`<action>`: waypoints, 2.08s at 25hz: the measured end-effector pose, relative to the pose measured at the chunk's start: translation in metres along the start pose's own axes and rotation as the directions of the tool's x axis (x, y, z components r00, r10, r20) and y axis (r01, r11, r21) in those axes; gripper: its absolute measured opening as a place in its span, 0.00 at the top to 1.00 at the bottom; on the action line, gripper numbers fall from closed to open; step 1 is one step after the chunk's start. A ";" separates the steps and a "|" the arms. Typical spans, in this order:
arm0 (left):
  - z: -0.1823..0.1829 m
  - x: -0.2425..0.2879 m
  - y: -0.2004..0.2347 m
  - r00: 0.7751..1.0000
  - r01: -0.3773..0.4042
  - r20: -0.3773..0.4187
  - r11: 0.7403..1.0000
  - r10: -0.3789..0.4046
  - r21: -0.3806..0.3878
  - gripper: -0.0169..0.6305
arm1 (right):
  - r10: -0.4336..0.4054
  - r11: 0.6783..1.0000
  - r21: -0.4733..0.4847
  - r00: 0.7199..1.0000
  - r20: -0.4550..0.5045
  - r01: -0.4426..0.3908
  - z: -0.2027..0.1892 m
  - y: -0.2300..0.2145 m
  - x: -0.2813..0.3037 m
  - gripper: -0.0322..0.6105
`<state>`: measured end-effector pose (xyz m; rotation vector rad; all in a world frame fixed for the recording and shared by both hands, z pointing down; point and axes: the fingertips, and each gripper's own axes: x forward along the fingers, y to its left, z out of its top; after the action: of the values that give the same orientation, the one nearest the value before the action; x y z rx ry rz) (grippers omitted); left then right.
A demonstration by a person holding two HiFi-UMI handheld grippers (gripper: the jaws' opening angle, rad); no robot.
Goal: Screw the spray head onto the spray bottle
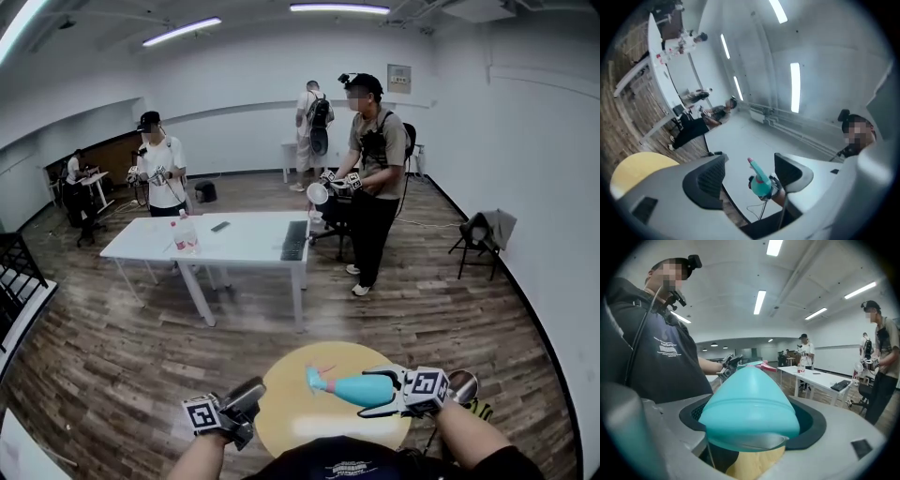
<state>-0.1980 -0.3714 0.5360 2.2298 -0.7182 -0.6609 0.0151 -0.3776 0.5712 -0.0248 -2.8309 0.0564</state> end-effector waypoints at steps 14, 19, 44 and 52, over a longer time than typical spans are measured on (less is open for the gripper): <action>-0.112 0.105 -0.063 0.865 0.263 -0.499 0.896 -0.055 0.358 0.53 | 0.072 0.990 -0.116 0.991 -0.115 -0.086 -0.002 0.038 0.009 0.23; -0.081 0.091 -0.052 0.927 0.167 -0.366 0.966 -0.086 0.196 0.47 | 0.077 0.996 -0.046 0.997 -0.025 -0.078 0.011 0.031 0.013 0.23; -0.108 0.118 -0.070 0.838 0.302 -0.538 0.898 -0.089 0.321 0.67 | 0.093 0.986 -0.124 0.988 -0.125 -0.108 -0.002 0.033 0.016 0.24; -0.061 0.074 -0.033 0.952 0.110 -0.295 0.991 -0.082 0.079 0.47 | 0.068 0.998 -0.013 0.998 -0.003 -0.068 0.012 0.011 0.008 0.23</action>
<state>-0.0972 -0.3717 0.5317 2.3947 -0.5033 -0.3363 0.0043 -0.3671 0.5619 -0.1246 -2.8277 0.0530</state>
